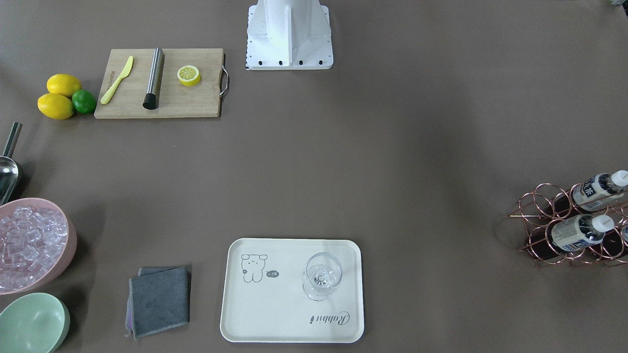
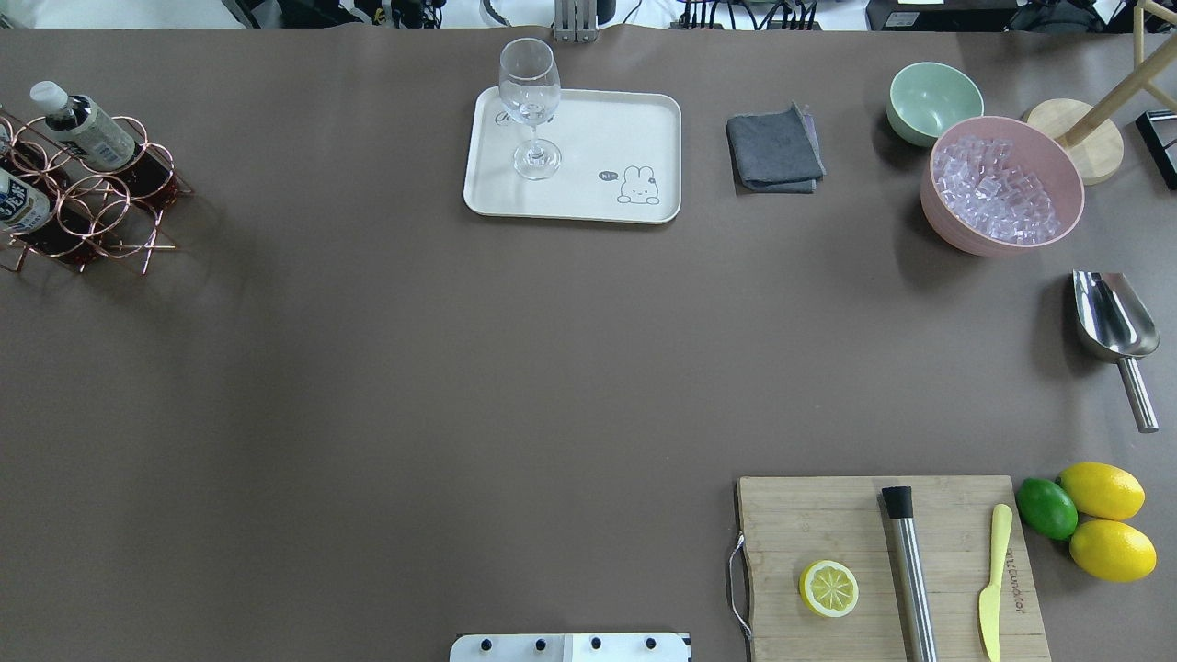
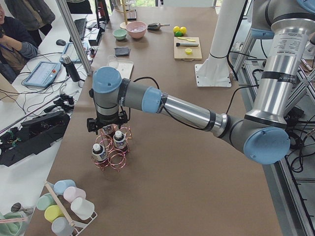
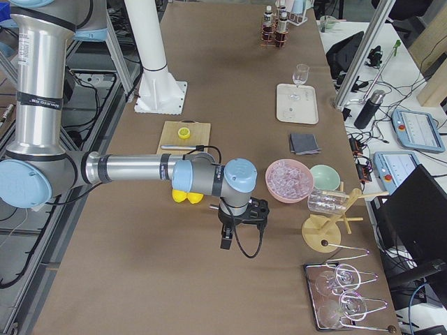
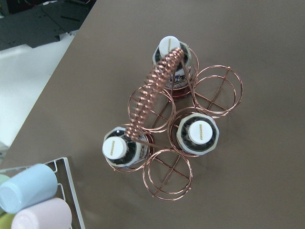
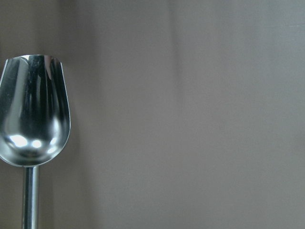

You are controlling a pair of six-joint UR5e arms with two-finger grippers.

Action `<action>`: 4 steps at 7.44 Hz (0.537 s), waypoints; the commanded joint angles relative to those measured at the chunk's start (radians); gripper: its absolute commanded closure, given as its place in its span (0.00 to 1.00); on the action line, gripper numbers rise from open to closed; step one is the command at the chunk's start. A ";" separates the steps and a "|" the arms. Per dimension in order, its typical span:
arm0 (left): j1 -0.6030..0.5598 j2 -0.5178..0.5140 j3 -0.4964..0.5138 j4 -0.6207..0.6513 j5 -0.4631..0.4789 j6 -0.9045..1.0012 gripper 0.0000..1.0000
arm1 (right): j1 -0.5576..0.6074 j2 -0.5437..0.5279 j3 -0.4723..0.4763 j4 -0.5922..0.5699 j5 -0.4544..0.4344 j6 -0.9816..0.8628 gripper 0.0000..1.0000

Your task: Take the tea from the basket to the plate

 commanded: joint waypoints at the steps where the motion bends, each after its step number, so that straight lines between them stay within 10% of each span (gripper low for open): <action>1: 0.018 -0.177 0.173 0.007 -0.005 0.175 0.03 | 0.001 0.001 -0.005 0.000 0.001 0.000 0.00; 4: 0.101 -0.219 0.217 0.009 -0.005 0.187 0.02 | -0.019 0.003 -0.006 0.000 0.010 0.000 0.00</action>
